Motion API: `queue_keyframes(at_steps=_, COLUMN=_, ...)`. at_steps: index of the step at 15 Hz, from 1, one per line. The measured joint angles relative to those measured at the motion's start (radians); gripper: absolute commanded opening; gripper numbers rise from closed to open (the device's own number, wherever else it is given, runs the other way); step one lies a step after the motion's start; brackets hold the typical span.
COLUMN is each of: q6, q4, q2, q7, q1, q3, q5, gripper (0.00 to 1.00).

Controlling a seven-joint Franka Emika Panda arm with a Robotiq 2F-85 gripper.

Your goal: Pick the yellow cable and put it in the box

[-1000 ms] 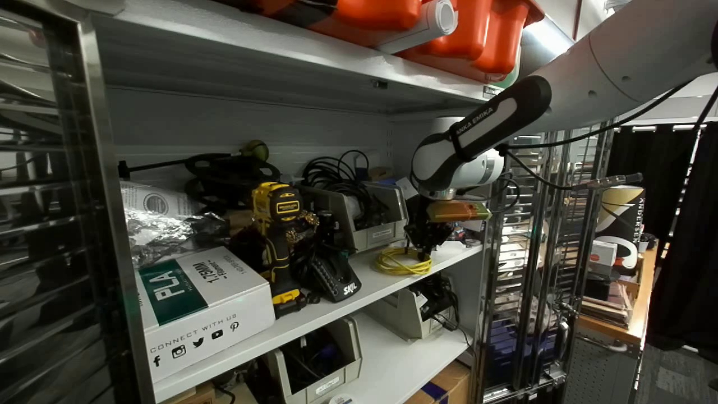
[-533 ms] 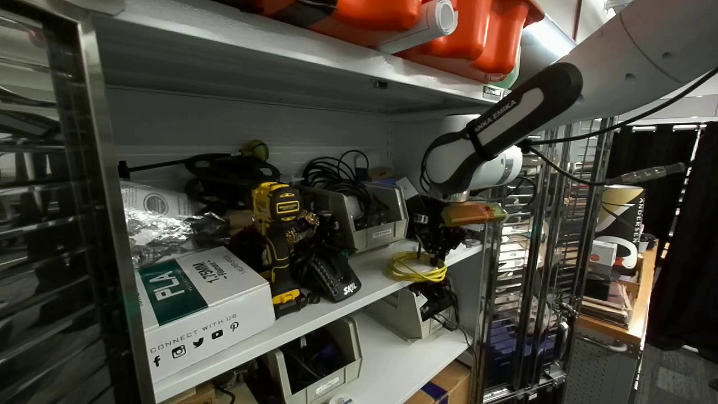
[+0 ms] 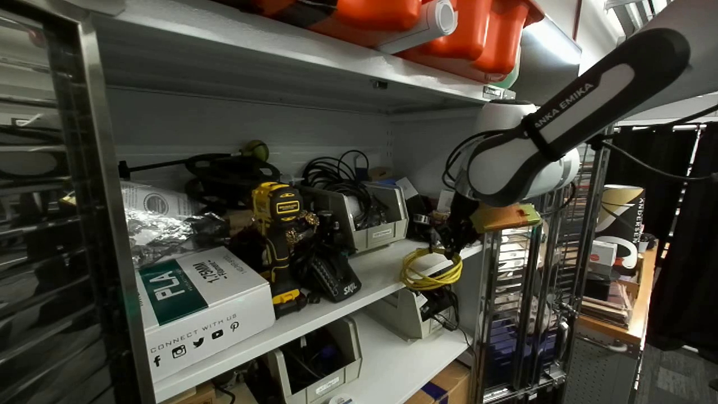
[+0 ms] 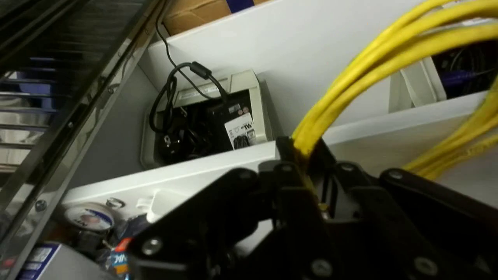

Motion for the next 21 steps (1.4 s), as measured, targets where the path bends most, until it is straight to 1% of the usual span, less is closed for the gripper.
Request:
queue_keyframes(at_steps=1, q6=0.060, q4=-0.035, q2=-0.029, q7=0.000, q1=-0.001, q3=0.000, q5=0.000, gripper=0.14)
queue_keyframes(at_steps=3, q6=0.178, q4=-0.095, q2=-0.078, q7=0.000, q1=-0.003, q3=0.000, q5=0.000, gripper=0.13)
queue_keyframes(at_steps=5, q6=0.284, q4=-0.139, q2=-0.115, q7=0.000, q1=-0.005, q3=0.001, q5=0.006, gripper=0.14)
queue_keyframes(at_steps=7, q6=0.384, q4=-0.176, q2=-0.141, q7=0.000, q1=-0.003, q3=0.001, q5=0.022, gripper=0.12)
queue_keyframes(at_steps=10, q6=0.531, q4=-0.218, q2=-0.168, q7=-0.010, q1=0.000, q3=0.013, q5=0.079, gripper=0.10)
queue_keyframes(at_steps=11, q6=0.584, q4=-0.228, q2=-0.172, q7=-0.012, q1=0.012, q3=0.012, q5=0.095, gripper=0.10)
queue_keyframes(at_steps=14, q6=0.736, q4=-0.245, q2=-0.176, q7=-0.005, q1=0.075, q3=-0.005, q5=0.103, gripper=0.11)
queue_keyframes(at_steps=17, q6=0.862, q4=-0.243, q2=-0.173, q7=0.048, q1=0.127, q3=-0.028, q5=0.074, gripper=0.10)
queue_keyframes(at_steps=21, q6=0.958, q4=-0.195, q2=-0.132, q7=0.119, q1=0.131, q3=-0.068, q5=0.024, gripper=0.10)
